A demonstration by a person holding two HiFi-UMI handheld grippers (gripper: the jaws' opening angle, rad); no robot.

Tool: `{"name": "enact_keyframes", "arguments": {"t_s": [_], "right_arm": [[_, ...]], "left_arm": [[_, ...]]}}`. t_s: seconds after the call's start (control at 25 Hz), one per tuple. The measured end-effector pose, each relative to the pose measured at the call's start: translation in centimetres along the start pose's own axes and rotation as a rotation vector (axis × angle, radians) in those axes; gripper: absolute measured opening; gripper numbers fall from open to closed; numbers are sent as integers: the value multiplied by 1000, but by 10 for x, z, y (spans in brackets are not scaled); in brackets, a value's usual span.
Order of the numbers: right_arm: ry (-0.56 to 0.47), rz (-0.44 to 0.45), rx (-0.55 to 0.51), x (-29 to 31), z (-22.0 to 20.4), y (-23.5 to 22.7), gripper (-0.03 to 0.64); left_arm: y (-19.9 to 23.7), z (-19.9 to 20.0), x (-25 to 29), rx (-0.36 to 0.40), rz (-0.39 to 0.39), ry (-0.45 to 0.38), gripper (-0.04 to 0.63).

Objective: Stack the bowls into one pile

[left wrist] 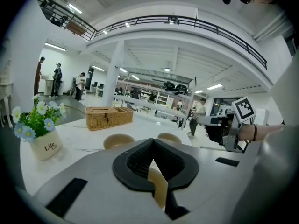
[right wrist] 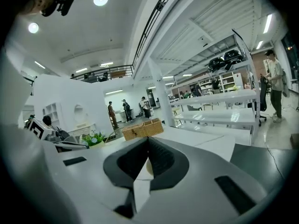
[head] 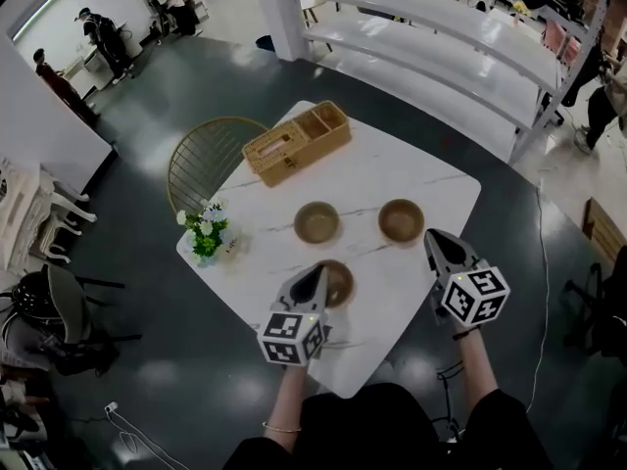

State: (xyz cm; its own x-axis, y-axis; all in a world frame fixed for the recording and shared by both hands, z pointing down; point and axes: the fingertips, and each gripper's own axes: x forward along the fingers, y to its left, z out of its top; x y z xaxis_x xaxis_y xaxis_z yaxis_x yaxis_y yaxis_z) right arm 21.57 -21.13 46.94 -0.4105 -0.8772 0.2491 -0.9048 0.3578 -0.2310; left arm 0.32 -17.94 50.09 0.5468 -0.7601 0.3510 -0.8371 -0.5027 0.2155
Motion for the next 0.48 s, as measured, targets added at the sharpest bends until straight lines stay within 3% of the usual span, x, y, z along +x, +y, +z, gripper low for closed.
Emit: {"name": "enact_keyframes", "arguments": {"t_s": [0.16,0.48], "right_arm": [[66,-43,53,23,-7,-18,14],[181,-132,55,65,-26,-48,17]], "left_arm": [[5,2,19,-3,-23,49,15],[22,3,50,-20,-59,108,15]]}}
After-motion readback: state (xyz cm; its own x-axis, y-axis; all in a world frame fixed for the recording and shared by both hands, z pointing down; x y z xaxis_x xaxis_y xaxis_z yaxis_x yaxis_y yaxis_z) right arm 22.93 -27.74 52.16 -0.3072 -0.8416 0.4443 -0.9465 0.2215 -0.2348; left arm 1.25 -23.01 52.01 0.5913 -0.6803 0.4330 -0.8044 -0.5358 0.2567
